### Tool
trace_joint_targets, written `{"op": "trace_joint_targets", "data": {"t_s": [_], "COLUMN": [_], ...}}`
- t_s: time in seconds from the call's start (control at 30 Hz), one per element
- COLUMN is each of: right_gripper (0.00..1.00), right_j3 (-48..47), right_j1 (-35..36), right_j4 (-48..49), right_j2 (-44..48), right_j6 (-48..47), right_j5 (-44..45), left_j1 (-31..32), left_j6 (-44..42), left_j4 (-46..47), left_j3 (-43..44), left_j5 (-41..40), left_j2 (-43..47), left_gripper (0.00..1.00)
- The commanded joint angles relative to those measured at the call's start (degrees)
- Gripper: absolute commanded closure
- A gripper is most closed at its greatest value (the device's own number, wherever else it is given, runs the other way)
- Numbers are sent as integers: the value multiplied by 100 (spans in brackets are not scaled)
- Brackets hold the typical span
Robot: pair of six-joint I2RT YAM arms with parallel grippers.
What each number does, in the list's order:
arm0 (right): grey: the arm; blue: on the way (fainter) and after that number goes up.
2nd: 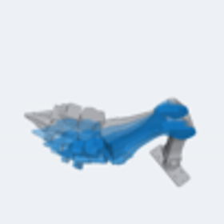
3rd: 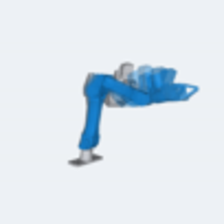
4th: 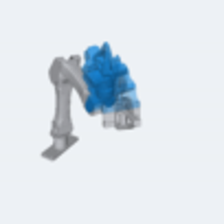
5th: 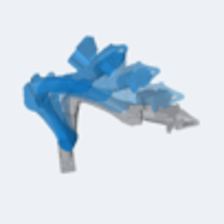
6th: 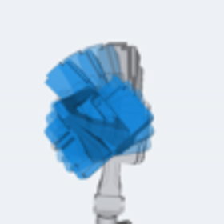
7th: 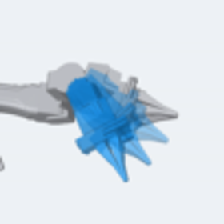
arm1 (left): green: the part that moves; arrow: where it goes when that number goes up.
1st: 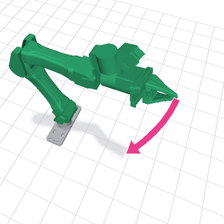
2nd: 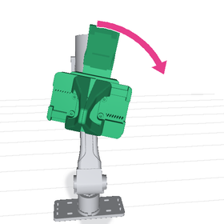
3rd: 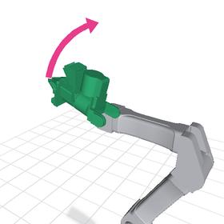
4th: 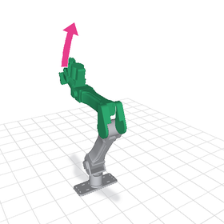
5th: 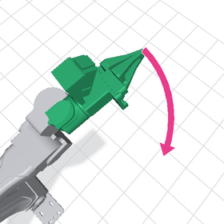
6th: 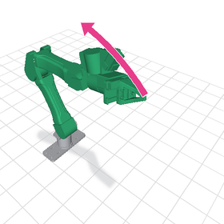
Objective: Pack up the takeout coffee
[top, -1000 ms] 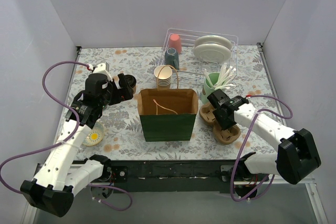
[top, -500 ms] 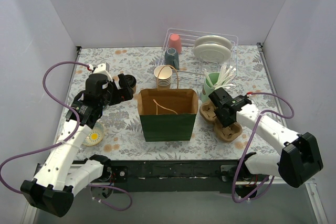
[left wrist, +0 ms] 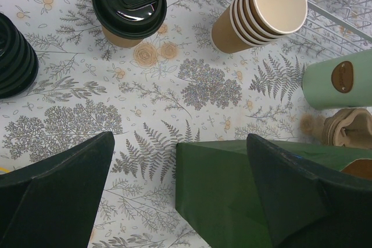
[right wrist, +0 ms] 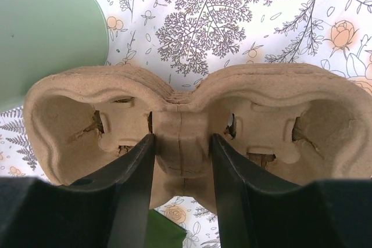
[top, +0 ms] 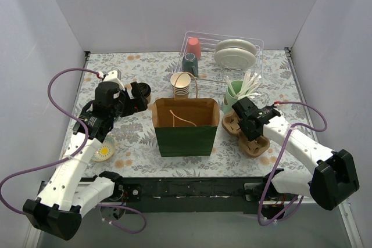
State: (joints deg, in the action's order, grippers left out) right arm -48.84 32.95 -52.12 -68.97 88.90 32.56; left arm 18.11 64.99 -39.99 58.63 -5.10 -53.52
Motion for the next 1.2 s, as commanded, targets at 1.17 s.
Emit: {"op": "trace_joint_targets", "data": {"t_s": [1.17], "right_gripper": [59], "right_j3": [-433], "right_j1": [-25], "right_j4": [-18], "right_j2": [972], "right_j6": [-1884], "right_j5": [515], "left_j1": [-18], "left_j6": [-136], "left_j4": [-185], "left_j3": [386], "left_j5": [-175], "left_j2": [8], "left_gripper": [2]}}
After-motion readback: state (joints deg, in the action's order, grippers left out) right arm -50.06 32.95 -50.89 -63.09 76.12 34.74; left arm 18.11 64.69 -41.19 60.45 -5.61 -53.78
